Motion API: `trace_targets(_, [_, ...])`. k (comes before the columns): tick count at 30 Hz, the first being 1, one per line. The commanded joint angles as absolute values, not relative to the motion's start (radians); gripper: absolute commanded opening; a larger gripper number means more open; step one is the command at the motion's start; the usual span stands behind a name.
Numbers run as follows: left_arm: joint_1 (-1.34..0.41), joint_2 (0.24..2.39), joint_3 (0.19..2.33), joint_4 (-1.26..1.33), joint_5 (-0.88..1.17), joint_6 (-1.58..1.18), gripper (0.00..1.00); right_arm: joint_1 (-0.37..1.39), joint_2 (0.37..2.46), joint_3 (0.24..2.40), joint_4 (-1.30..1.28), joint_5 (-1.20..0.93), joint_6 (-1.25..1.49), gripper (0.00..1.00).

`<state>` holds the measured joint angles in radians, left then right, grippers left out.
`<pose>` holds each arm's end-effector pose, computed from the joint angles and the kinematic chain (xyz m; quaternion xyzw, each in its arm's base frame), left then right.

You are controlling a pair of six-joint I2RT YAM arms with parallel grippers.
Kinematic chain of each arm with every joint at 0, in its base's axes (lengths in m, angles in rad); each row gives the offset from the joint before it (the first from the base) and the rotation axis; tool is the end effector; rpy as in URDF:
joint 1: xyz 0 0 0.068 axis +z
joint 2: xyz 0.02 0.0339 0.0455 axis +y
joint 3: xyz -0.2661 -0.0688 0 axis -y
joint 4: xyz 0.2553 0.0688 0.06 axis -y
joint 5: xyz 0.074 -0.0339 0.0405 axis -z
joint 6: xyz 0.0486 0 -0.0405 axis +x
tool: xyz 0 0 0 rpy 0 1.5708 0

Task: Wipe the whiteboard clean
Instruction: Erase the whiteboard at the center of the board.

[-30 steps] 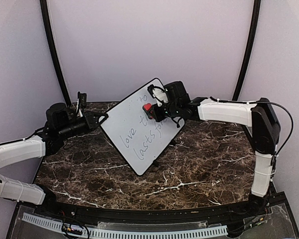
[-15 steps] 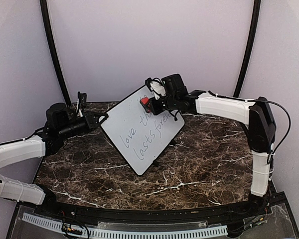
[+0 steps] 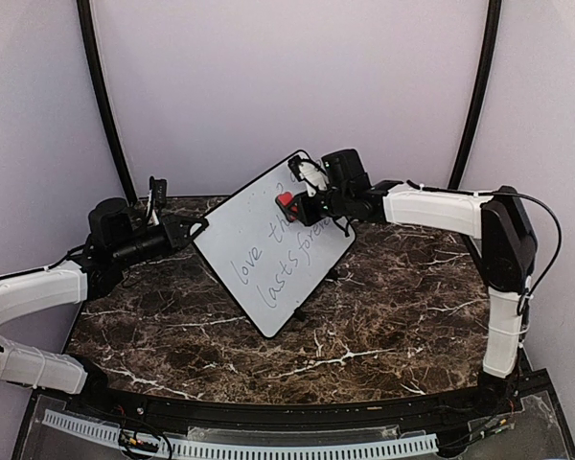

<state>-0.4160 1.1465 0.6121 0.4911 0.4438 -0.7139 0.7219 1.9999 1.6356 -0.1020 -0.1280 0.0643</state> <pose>0.2463 -0.1316 0.2725 0.0460 0.7193 -0.4955 0.4847 0.3710 0.3349 0.2656 -0.3061 0.7933 0.2508 0.4627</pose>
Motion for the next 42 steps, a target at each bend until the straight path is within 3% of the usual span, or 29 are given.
trace_targets(1, [-0.443,1.091,0.627,0.641,0.607,-0.682,0.00,0.718,1.974,1.523,-0.115,-0.160,0.074,0.03])
trace_targets(7, [-0.443,1.095,0.627,0.644,0.609,-0.685,0.00,0.718,1.976,1.523,-0.106,-0.164,0.082,0.03])
trace_targets(20, [-0.443,1.093,0.627,0.640,0.608,-0.681,0.00,0.717,2.095,1.839,-0.221,-0.120,0.072,0.03])
trace_targets(33, [-0.443,1.091,0.628,0.643,0.613,-0.685,0.00,0.711,1.986,1.567,-0.101,-0.130,0.109,0.03])
trace_targets(42, [-0.443,1.091,0.627,0.643,0.614,-0.685,0.00,0.706,2.029,1.669,-0.121,-0.091,0.112,0.03])
